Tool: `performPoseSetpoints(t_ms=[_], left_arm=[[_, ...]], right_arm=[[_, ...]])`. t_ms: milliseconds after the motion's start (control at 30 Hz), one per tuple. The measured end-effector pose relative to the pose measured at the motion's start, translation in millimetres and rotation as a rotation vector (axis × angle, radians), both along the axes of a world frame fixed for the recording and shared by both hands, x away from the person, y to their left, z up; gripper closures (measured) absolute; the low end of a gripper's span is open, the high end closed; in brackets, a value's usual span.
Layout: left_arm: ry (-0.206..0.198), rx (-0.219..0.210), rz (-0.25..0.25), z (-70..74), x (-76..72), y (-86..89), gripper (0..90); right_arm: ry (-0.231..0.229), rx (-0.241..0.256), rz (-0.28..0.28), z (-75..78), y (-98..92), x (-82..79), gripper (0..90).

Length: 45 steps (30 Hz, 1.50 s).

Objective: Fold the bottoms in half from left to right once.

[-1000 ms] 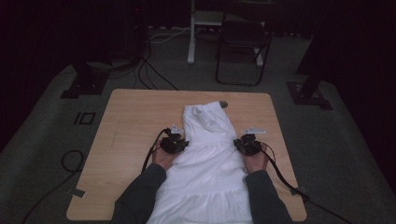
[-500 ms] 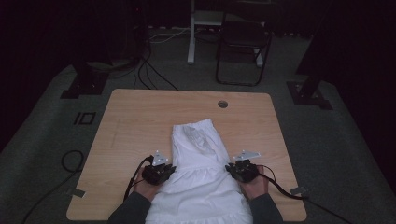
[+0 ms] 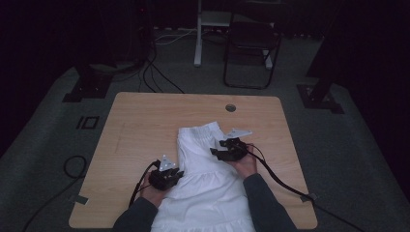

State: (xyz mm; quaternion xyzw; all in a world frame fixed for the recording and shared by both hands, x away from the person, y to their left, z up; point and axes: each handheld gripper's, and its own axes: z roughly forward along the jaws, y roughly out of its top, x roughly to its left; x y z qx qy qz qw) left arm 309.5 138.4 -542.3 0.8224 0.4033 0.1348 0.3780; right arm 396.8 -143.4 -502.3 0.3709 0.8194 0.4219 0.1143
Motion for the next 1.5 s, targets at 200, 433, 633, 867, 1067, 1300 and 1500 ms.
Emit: performPoseSetpoints(t_ms=[200,433,633,867,1067,1300,1500], left_arm=[[0.006,-0.001,0.003,0.0,0.3,0.7,72.6],[0.022,0.001,-0.005,1.5,1.1,0.3,67.4],[-0.048,-0.025,0.024,28.6,26.9,4.7,53.4],[-0.037,0.038,0.107,19.8,100.4,-22.8,48.6],[-0.009,0.078,0.098,5.3,94.3,-21.4,82.7],[0.001,0.026,0.070,1.4,46.8,-3.2,82.9],[0.037,0.030,0.048,6.6,28.4,6.6,64.3]], right_arm=[[-0.094,-0.058,-0.158,13.7,-9.5,25.9,89.7],[-0.001,-0.096,-0.260,-10.2,-26.5,50.0,81.7],[0.061,-0.096,-0.246,-37.2,-30.3,51.9,77.0],[0.051,-0.118,-0.242,-36.8,-28.1,50.8,80.2],[0.064,-0.110,-0.240,-36.7,-29.3,41.2,86.5],[0.055,-0.125,-0.199,-36.6,-31.2,-4.3,86.9],[0.027,-0.111,-0.180,-39.6,-34.4,-32.9,87.1]])
